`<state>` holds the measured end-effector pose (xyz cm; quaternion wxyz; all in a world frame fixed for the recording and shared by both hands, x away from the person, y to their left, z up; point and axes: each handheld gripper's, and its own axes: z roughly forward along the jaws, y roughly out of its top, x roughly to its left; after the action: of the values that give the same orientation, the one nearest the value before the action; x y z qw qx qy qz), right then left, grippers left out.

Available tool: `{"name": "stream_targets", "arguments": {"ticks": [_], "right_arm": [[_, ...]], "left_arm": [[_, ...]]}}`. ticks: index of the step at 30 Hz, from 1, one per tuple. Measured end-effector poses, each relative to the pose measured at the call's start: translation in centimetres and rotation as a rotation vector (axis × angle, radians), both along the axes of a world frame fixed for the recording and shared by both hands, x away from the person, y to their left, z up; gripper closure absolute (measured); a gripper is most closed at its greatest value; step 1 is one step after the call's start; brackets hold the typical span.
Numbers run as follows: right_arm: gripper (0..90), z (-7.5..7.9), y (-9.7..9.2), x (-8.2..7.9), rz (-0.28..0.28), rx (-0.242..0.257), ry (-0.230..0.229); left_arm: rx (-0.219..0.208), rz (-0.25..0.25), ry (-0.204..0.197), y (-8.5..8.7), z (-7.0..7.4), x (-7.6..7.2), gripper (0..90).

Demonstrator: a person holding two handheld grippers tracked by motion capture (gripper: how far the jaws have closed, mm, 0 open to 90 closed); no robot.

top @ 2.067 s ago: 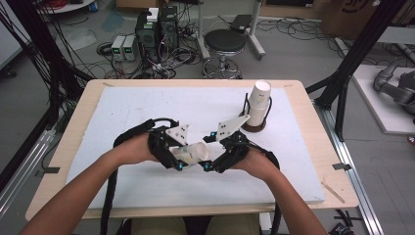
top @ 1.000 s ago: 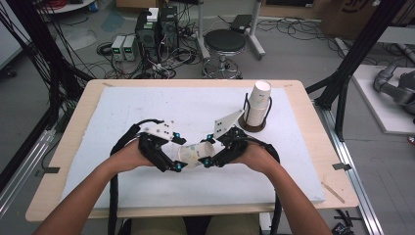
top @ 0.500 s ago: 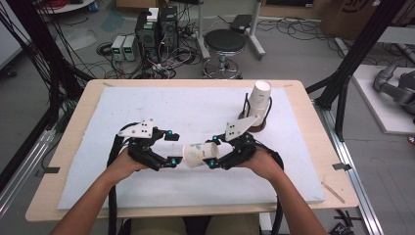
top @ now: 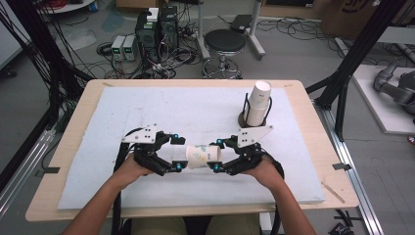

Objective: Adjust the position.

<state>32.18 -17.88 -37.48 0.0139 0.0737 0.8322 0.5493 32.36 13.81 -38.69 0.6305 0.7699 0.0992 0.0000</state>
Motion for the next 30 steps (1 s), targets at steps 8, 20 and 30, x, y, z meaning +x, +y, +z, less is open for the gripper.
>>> {"name": "stream_targets", "arguments": {"ticks": [8,20,30], "right_arm": [[37.4,0.2,-0.2,0.0,0.021,0.044,0.017],[37.4,0.2,-0.1,0.2,0.048,0.101,0.055],[37.1,0.1,0.1,0.3,0.039,0.089,0.076]], "left_arm": [[-0.006,-0.028,-0.003,-0.8,-0.2,-0.2,17.0],[-0.068,-0.07,-0.011,-1.0,-0.2,0.0,28.0],[-0.059,-0.053,0.033,-0.6,0.0,0.1,34.0]]}}
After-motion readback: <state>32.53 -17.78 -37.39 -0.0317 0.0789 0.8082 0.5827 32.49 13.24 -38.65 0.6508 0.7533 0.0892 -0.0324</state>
